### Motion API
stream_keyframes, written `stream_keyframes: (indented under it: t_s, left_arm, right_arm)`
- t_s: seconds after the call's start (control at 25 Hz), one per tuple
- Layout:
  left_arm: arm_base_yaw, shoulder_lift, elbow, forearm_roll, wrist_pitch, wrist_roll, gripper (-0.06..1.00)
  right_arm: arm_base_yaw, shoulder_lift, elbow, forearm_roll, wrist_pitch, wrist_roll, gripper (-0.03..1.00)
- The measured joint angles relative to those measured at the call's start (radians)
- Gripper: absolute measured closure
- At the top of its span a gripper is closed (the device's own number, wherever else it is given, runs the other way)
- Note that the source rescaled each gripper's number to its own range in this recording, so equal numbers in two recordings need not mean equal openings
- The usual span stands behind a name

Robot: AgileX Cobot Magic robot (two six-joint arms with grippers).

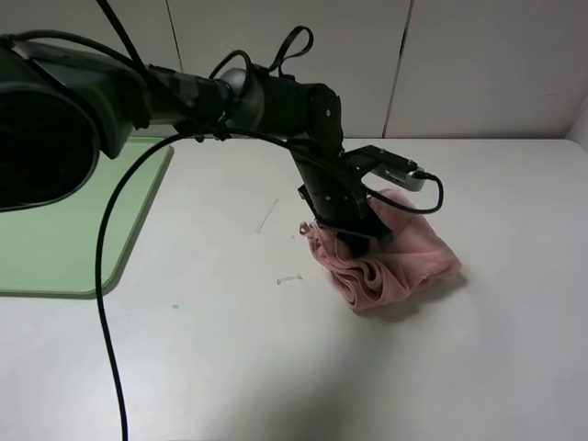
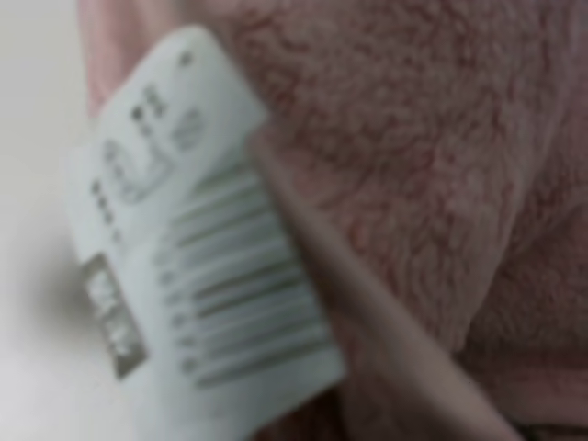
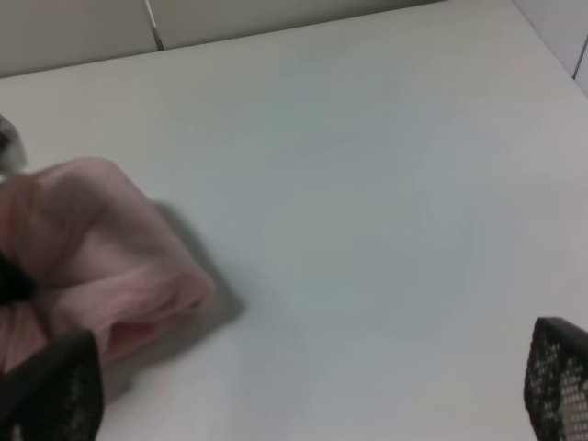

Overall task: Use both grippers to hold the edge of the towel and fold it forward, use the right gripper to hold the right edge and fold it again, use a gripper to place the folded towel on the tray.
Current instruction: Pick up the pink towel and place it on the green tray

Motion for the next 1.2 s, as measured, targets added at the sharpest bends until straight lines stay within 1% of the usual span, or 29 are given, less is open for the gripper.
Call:
stream_keyframes:
  t_s: [0.24,0.6,0.76,1.0,1.2]
  left_arm:
    - [0.061,-0.089,-0.001,0.008,0.085,-0.011,0.69]
    - [0.173,-0.161,-0.001,0.012,0.225,-0.011,0.69]
    - [0.227,-0.189,-0.001,0.033,0.281,-0.01,0.69]
    - [0.337,-0.254,0.02,0.034,0.302,0.008,0.69]
    - [0.454,-0.302,0.093,0.035,0.306,0.024,0.69]
  right_arm:
    - [0.0,0.0,0.0,0.001,0.0,0.0,-0.03]
    - [0.0,0.0,0.0,0.005,0.0,0.0,-0.03]
    - [0.0,0.0,0.0,0.005,0.0,0.0,-0.03]
    - [0.0,0.0,0.0,0.008,0.0,0.0,-0.03]
    - [0.0,0.0,0.0,0.008,0.0,0.001,-0.03]
